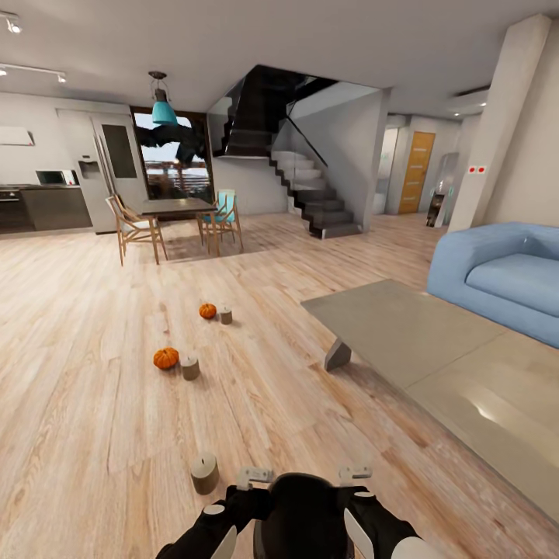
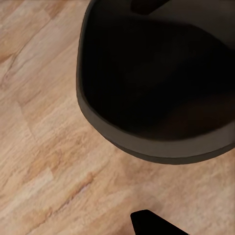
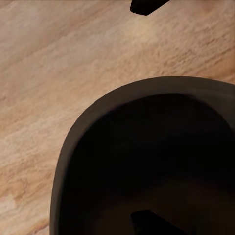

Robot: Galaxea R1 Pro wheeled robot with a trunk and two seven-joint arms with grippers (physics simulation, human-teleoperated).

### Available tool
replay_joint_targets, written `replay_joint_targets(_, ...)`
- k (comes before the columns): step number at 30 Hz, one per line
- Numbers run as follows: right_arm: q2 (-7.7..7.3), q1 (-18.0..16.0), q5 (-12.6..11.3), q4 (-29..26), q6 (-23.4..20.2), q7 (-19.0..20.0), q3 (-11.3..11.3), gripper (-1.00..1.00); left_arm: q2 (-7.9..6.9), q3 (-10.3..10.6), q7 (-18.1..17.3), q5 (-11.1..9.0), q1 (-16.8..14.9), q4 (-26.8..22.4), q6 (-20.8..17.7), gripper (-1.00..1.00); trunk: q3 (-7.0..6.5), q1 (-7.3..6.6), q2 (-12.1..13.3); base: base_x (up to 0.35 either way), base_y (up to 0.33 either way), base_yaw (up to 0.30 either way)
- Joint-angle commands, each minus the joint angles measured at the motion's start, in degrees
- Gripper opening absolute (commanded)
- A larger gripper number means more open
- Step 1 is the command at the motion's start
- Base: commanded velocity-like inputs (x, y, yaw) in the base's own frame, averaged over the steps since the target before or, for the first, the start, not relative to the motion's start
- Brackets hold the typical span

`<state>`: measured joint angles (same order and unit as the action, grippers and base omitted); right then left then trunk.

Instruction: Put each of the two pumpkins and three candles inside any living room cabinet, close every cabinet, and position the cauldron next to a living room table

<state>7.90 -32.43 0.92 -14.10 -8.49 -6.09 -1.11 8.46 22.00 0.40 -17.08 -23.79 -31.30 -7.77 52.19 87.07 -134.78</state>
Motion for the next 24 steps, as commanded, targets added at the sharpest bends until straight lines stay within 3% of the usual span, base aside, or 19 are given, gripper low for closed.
replay_joint_targets(1, 0.01, 0.0, 0.1, -0.1, -0.4, -0.2, -0.1, 1.0, -0.05, 0.1, 0.0, -0.4, 0.0, -0.1, -0.2, 1.0, 0.24, 0.21, -0.4, 0.0, 0.0, 0.0)
replay_joint_targets(8, 0.01, 0.0, -0.1, 0.2, -0.4, -0.8, -0.1, 1.0, -0.11, 0.1, 0.0, -0.5, 0.0, -0.1, 0.7, 1.0, 1.14, 1.31, -2.4, 0.0, 0.0, 0.0)
replay_joint_targets(16, 0.01, 0.0, -0.2, 1.1, -0.2, -6.8, -0.1, 1.0, -0.11, 0.1, 0.0, -0.5, 0.0, 0.9, 2.8, 1.0, 1.14, 1.31, -2.4, 0.0, 0.0, 0.0)
replay_joint_targets(24, 0.01, 0.0, -0.1, 1.2, -0.1, -7.2, -0.1, 1.0, -0.16, 0.1, 0.0, -0.5, 0.0, 1.1, 2.8, 1.0, 2.57, 3.07, -5.7, 0.0, 0.0, 0.0)
